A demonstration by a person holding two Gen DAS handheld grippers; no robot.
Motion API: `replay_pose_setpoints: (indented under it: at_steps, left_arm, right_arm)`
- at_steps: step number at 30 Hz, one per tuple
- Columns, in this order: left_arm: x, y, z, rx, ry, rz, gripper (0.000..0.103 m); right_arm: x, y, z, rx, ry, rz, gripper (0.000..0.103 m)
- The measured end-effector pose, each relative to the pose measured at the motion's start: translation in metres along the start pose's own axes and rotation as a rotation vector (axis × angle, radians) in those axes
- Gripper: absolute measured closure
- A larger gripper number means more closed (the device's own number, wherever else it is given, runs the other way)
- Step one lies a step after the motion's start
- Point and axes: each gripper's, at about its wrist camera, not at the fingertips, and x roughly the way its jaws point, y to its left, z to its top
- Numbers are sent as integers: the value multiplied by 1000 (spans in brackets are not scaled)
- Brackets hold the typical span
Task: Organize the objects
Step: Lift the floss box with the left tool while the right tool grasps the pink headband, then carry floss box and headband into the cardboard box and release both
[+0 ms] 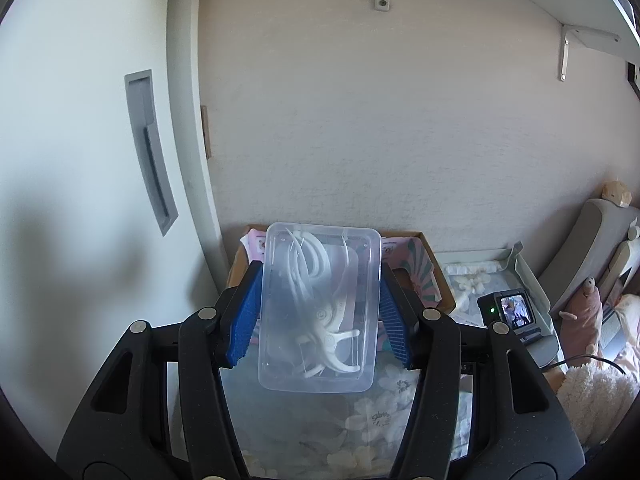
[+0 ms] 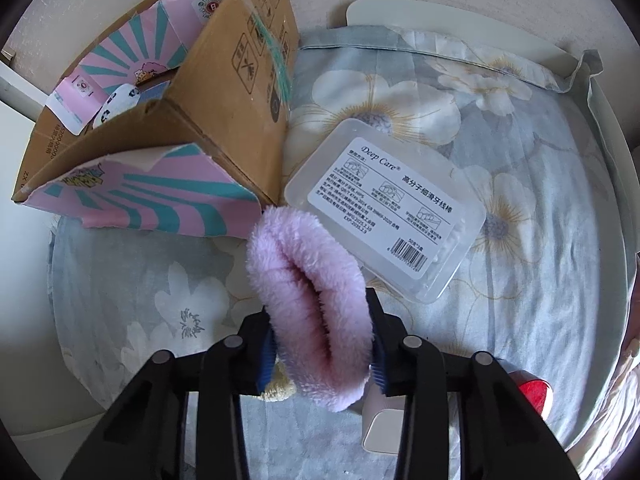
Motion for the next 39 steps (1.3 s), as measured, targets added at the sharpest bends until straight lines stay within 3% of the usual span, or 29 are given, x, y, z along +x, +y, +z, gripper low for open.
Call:
replay_pose_setpoints:
  at_steps: [11, 17, 19, 25, 30, 34, 39]
  left_arm:
    - [1, -2, -3, 13, 5, -18, 51]
    - [6, -6, 9, 31, -4, -39, 51]
    - [6, -9, 11, 34, -9, -46, 51]
    - [7, -12, 15, 29, -9, -65, 51]
    - [10, -15, 17, 32, -10, -73, 51]
    - [15, -18, 19, 32, -2, -82, 51]
    - [24, -18, 21, 36, 14, -92, 51]
  right_arm:
    - [-37, 6, -19, -13, -80, 68, 74]
    - [-103, 22, -15, -43, -216, 62, 74]
    - [-127, 27, 0, -43, -273, 73, 74]
    - [-203, 40, 2, -71, -464, 23, 74]
    - [-244, 45, -13, -88, -590, -51, 74]
    - [-257, 50, -24, -88, -650, -77, 74]
    - [-253, 48, -27, -81, -646, -79, 74]
